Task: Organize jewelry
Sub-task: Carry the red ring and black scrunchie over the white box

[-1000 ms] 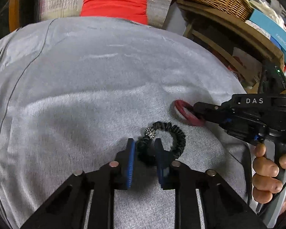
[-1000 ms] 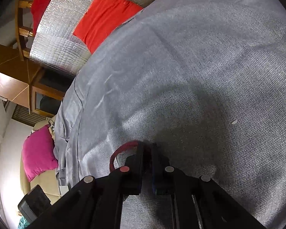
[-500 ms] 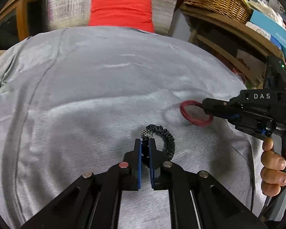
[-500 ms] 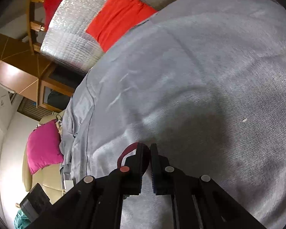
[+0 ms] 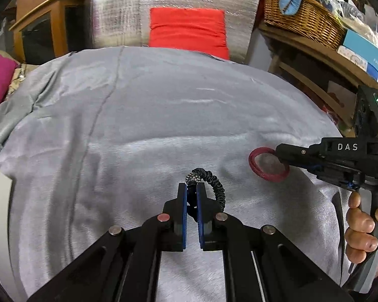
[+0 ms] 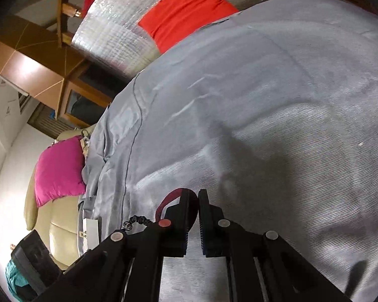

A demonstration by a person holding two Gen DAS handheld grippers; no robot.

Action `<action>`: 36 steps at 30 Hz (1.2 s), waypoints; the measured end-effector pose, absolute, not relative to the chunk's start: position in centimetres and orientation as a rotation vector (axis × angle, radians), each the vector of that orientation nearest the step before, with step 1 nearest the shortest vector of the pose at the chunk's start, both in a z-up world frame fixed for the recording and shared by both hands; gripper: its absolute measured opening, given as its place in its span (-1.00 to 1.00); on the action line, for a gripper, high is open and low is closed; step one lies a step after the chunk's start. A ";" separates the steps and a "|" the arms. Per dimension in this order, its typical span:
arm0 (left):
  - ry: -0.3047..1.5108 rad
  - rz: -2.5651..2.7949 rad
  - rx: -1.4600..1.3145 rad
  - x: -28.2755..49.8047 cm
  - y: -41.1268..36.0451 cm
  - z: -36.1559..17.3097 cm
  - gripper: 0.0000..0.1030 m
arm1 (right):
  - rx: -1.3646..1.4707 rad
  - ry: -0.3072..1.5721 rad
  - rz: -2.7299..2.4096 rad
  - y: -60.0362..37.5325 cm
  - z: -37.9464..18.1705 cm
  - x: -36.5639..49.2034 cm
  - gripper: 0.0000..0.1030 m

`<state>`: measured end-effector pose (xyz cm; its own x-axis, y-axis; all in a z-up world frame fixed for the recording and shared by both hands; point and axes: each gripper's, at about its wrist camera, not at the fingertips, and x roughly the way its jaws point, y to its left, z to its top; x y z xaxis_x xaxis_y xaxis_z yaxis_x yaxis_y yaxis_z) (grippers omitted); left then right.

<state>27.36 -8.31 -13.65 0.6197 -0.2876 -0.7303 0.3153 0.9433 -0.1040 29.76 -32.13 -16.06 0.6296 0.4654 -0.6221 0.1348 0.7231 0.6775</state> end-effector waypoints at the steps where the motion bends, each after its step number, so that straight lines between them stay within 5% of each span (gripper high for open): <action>1: 0.829 -0.341 0.030 27.2 -7.8 -13.5 -0.86 | 0.760 0.888 0.217 -31.9 -16.0 29.7 -0.85; 36: 0.683 -0.006 -0.136 16.5 10.0 -9.7 -0.86 | 0.582 0.938 0.434 -15.4 -14.9 27.7 -0.85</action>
<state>16.51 10.03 -9.66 0.7758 -0.0502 -0.6290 -0.0392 0.9911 -0.1275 27.68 -15.44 -14.94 0.5254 0.5817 -0.6210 -0.0969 0.7660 0.6355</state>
